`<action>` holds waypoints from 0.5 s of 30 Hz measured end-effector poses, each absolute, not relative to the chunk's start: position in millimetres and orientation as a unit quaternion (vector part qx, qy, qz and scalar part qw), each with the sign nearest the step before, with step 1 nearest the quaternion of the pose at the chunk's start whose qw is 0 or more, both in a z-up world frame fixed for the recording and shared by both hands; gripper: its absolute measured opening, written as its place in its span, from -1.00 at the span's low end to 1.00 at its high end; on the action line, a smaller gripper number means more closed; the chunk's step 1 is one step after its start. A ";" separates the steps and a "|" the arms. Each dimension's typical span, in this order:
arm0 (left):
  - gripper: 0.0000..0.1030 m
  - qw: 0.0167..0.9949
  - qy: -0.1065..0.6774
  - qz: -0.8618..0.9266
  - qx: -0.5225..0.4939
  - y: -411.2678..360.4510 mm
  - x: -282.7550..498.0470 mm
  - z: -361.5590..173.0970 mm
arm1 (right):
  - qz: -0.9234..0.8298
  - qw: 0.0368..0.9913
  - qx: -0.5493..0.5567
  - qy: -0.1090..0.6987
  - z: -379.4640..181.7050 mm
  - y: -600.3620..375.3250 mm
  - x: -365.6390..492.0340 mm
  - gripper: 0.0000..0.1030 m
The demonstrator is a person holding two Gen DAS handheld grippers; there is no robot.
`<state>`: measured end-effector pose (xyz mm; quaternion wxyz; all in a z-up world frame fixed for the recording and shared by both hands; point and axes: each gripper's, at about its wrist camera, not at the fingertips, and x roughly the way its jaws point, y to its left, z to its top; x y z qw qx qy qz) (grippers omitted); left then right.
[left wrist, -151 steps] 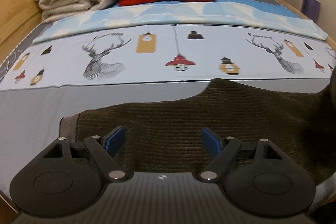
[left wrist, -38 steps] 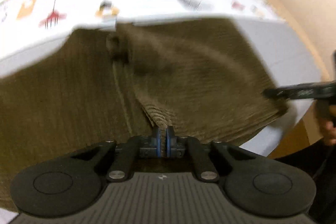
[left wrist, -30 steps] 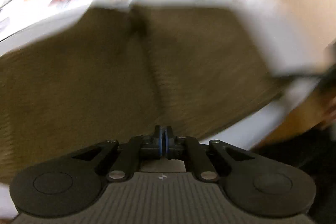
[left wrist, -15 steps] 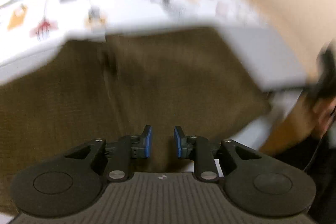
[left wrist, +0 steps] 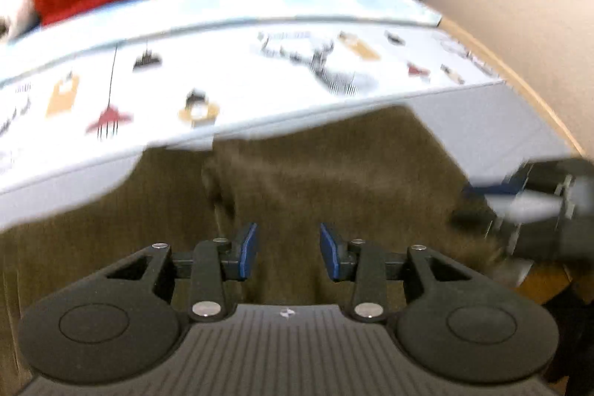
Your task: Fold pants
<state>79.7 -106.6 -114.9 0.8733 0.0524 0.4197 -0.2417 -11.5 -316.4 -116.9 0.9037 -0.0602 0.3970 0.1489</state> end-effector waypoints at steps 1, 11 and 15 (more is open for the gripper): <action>-0.19 0.875 0.415 -0.242 0.055 -109.1 83.5 -113.2 | 0.163 0.898 -0.068 0.402 -120.4 -308.9 -11.0 -0.20; -0.66 0.861 0.447 -0.222 0.096 -124.6 124.0 -139.8 | 0.176 0.857 -0.091 0.476 -143.2 -294.5 6.0 -0.14; -0.58 0.839 0.503 -0.165 0.123 -121.2 140.0 -176.6 | 0.162 0.871 -0.079 0.457 -134.2 -298.9 7.6 -0.14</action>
